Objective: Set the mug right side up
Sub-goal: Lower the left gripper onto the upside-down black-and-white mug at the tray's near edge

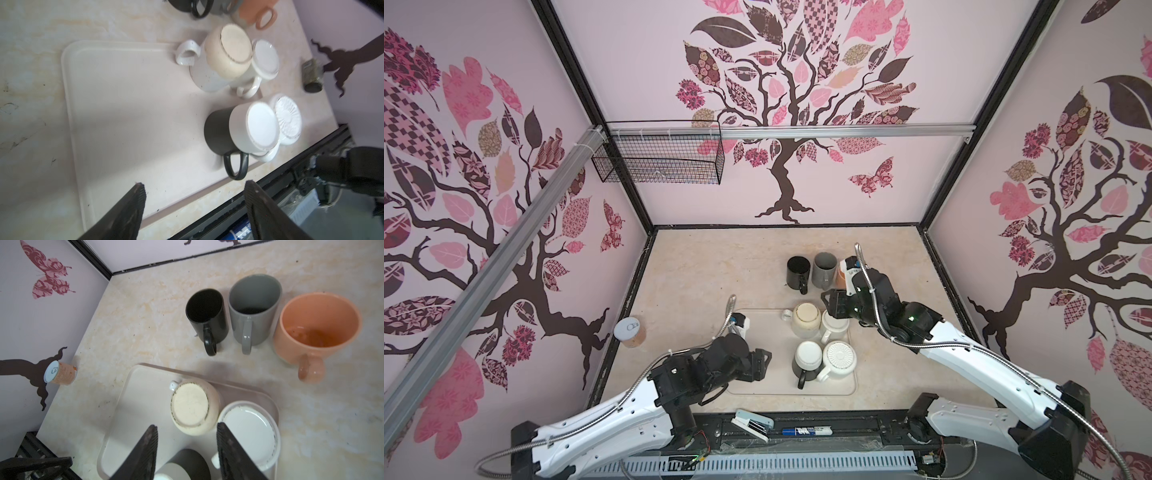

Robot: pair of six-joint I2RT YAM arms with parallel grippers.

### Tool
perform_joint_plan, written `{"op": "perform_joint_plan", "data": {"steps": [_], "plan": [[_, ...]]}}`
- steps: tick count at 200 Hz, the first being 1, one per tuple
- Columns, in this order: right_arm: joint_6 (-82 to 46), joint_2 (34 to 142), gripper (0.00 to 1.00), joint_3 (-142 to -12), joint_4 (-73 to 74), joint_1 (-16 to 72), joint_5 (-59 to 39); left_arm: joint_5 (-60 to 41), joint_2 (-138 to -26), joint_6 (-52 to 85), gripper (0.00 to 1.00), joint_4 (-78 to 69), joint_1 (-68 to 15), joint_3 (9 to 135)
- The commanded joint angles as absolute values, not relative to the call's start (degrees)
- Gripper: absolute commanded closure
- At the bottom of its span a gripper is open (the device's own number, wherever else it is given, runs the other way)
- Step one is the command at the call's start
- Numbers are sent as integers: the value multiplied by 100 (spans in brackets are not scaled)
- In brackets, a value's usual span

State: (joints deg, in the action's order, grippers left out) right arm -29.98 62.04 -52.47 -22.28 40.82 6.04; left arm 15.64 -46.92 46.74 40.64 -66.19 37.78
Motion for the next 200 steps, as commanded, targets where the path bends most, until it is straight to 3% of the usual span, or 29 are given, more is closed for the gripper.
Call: {"op": "perform_joint_plan", "data": {"steps": [1, 35, 200], "plan": [[-3196, 5682, 50, -5077, -2555, 4104, 635, 2691, -5407, 5001, 22, 4313, -7329, 4341], [-3207, 5280, 50, -4866, -2840, 4102, 815, 2647, -6419, 5194, 23, 4149, -7604, 4674], [-3295, 4948, 49, -4270, -2655, 4104, 745, 2246, -8143, 4890, 28, 3706, -7795, 5469]]}}
